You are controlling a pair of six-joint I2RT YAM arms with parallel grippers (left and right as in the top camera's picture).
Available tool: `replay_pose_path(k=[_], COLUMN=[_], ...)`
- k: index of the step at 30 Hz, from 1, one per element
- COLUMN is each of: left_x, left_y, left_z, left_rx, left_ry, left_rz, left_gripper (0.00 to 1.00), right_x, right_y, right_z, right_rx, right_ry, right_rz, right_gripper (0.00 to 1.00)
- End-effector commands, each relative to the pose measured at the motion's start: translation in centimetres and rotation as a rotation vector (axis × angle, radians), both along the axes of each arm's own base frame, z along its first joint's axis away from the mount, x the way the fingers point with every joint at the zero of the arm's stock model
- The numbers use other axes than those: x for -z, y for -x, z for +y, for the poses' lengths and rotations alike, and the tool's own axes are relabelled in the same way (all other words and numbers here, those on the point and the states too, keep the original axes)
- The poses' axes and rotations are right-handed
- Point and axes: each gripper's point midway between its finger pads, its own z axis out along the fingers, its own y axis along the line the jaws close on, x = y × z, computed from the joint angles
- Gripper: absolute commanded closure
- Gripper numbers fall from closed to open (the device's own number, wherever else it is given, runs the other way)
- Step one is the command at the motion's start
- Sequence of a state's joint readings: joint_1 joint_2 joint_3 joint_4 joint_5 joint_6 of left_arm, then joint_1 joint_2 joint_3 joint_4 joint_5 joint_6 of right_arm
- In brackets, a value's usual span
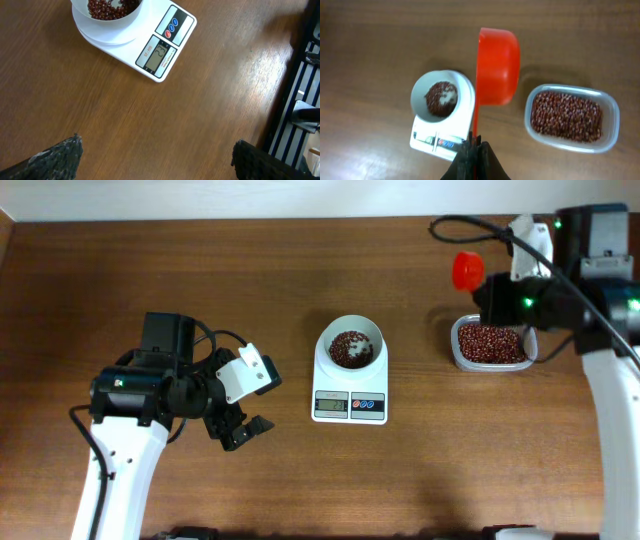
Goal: Scoop and weigh 50g on scale
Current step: 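Move the empty scoop back right over the bean tub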
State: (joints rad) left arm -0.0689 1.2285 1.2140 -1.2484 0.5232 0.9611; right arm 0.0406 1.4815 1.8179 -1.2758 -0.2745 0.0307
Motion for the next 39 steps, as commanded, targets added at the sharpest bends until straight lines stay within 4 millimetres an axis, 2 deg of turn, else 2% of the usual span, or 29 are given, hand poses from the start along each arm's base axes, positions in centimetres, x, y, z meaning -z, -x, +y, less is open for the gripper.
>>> replay_pose_path(k=[1, 7, 15, 19, 27, 31, 36, 39], left_x=[-0.6, -0.6, -0.6, -0.6, -0.6, -0.6, -0.6, -0.6], left_y=[-0.2, -0.2, -0.2, -0.2, -0.2, -0.2, -0.2, -0.2], left_z=[0.1, 0.1, 0.1, 0.1, 0.1, 0.1, 0.1, 0.1], left_rx=[-0.009, -0.009, -0.009, -0.009, -0.009, -0.009, -0.009, -0.009], left_ry=[0.006, 0.006, 0.006, 0.006, 0.006, 0.006, 0.006, 0.006], left_rz=[-0.014, -0.014, -0.014, -0.014, -0.014, -0.014, -0.014, -0.014], left_gripper=[0.01, 0.01, 0.01, 0.01, 0.01, 0.01, 0.01, 0.01], right_x=[-3.0, -4.2, -3.3, -1.6, 1.6, 2.0, 0.7, 0.4], right_y=[1.8, 3.2, 3.3, 3.4, 3.5, 2.7, 0.5, -0.1], right_z=[0.2, 0.1, -1.6, -3.2, -3.2, -3.2, -3.3, -4.0], right_rx=[-0.002, -0.001, 0.062, 0.116, 0.113, 0.151, 0.203, 0.233], right_ry=[-0.026, -0.025, 0.054, 0.134, 0.144, 0.119, 0.084, 0.107], right_rz=[-0.078, -0.109, -0.08, -0.016, 0.079, 0.074, -0.019, -0.048], right_gripper=[0.96, 0.96, 0.96, 0.96, 0.96, 0.96, 0.96, 0.96])
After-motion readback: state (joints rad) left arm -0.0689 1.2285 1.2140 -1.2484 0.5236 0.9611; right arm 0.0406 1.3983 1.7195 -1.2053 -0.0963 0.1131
